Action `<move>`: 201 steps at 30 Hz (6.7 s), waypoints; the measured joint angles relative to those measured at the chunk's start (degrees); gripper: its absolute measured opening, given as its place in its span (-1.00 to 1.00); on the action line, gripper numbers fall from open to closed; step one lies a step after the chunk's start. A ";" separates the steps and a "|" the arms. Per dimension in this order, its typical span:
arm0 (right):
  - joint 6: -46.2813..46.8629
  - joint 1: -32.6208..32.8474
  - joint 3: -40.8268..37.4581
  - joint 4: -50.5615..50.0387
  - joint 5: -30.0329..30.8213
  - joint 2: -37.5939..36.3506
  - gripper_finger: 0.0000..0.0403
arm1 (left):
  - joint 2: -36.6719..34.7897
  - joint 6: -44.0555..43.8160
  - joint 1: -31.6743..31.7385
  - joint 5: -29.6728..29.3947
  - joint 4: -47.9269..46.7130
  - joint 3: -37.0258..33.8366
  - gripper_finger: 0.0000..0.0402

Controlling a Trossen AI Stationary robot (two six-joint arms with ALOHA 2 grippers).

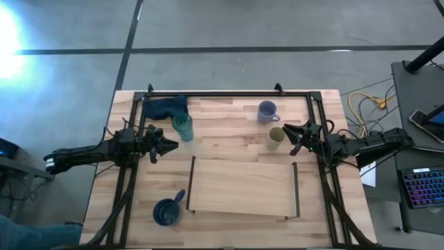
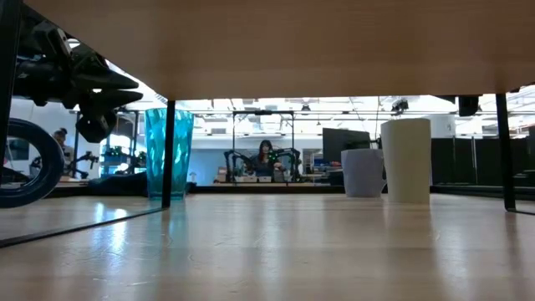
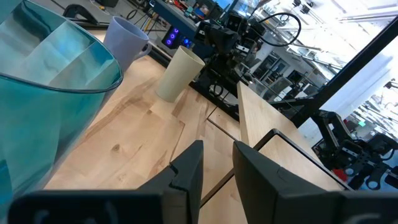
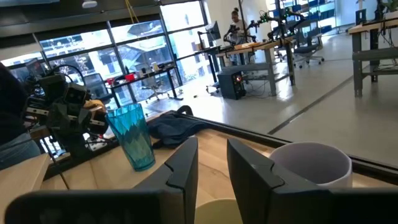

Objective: Stack small to large cups/mugs on shelf

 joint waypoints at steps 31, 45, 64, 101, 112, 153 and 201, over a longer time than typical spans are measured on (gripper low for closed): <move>1.37 0.01 -0.02 12.79 0.19 0.01 -0.61 | -0.02 3.02 0.02 -11.08 28.10 0.00 -0.64; 0.71 -0.11 -0.02 17.82 4.74 0.03 -0.61 | -0.13 3.15 0.04 -18.33 37.16 2.94 -0.64; 22.21 -0.13 -0.02 18.44 4.23 0.03 -0.63 | 32.17 16.06 1.26 -28.05 -44.35 53.20 -0.64; 27.42 -0.11 -0.02 18.24 -1.65 0.34 -0.59 | 66.99 43.07 28.04 -13.37 -70.57 81.07 -0.64; 33.69 -0.11 -0.02 14.28 -1.32 0.38 -0.25 | 68.87 42.32 27.84 -9.45 -73.50 82.71 -0.63; 34.13 -0.11 -0.02 13.79 5.72 0.31 -0.05 | 80.17 42.03 24.06 -8.96 -72.92 78.90 -0.44; 37.08 -0.13 0.00 10.83 5.72 0.38 -0.05 | 76.43 7.60 -12.67 -5.33 -89.74 116.56 -1.00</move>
